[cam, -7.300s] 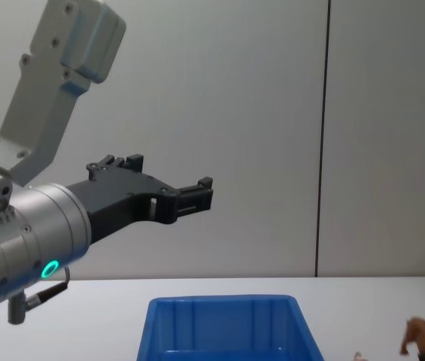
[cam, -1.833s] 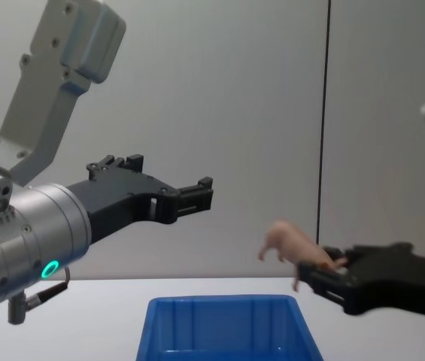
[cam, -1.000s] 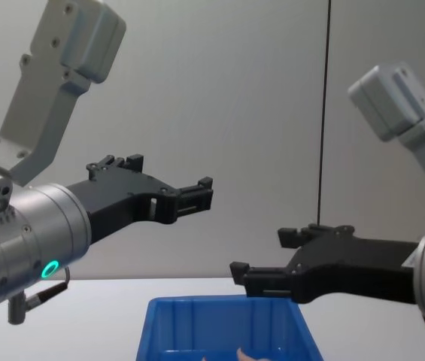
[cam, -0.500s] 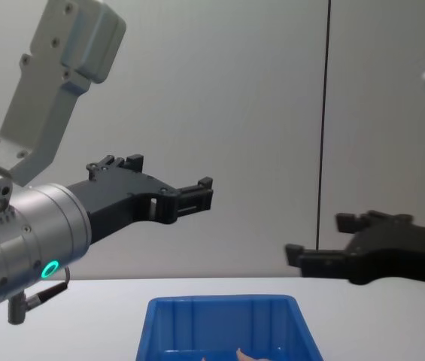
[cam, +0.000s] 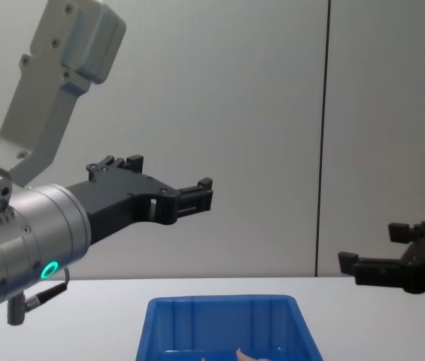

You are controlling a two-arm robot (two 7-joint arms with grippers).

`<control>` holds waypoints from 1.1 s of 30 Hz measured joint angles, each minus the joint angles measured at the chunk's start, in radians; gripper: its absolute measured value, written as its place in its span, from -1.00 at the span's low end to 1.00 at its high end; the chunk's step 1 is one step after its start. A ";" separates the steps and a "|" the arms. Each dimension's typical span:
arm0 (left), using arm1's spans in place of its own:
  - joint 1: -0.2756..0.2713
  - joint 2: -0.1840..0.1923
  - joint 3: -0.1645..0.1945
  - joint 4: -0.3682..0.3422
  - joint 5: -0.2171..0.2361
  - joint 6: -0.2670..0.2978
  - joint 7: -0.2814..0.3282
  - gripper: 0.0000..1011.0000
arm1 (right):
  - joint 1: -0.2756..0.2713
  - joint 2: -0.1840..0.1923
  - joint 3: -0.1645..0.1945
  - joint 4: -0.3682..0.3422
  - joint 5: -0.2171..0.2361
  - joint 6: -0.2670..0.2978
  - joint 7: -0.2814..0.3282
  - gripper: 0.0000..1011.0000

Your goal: Pick up the two dolls from the table and place them into the box.

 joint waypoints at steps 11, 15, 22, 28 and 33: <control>0.047 0.043 -0.013 -0.057 -0.010 0.054 0.043 0.98 | -0.011 0.019 0.014 0.004 0.017 -0.007 -0.007 0.98; 0.081 0.074 -0.021 -0.093 -0.028 0.080 0.071 0.98 | -0.013 0.022 0.017 0.004 0.020 -0.008 -0.008 0.98; 0.153 0.134 -0.035 -0.143 -0.069 0.110 0.123 0.98 | -0.016 0.027 0.020 0.005 0.024 -0.010 -0.010 0.98; 0.208 0.174 -0.043 -0.153 -0.111 0.114 0.145 0.98 | -0.017 0.029 0.022 0.005 0.025 -0.010 -0.011 0.98; 0.240 0.194 -0.047 -0.136 -0.139 0.095 0.137 0.98 | -0.017 0.030 0.022 0.006 0.026 -0.011 -0.011 0.98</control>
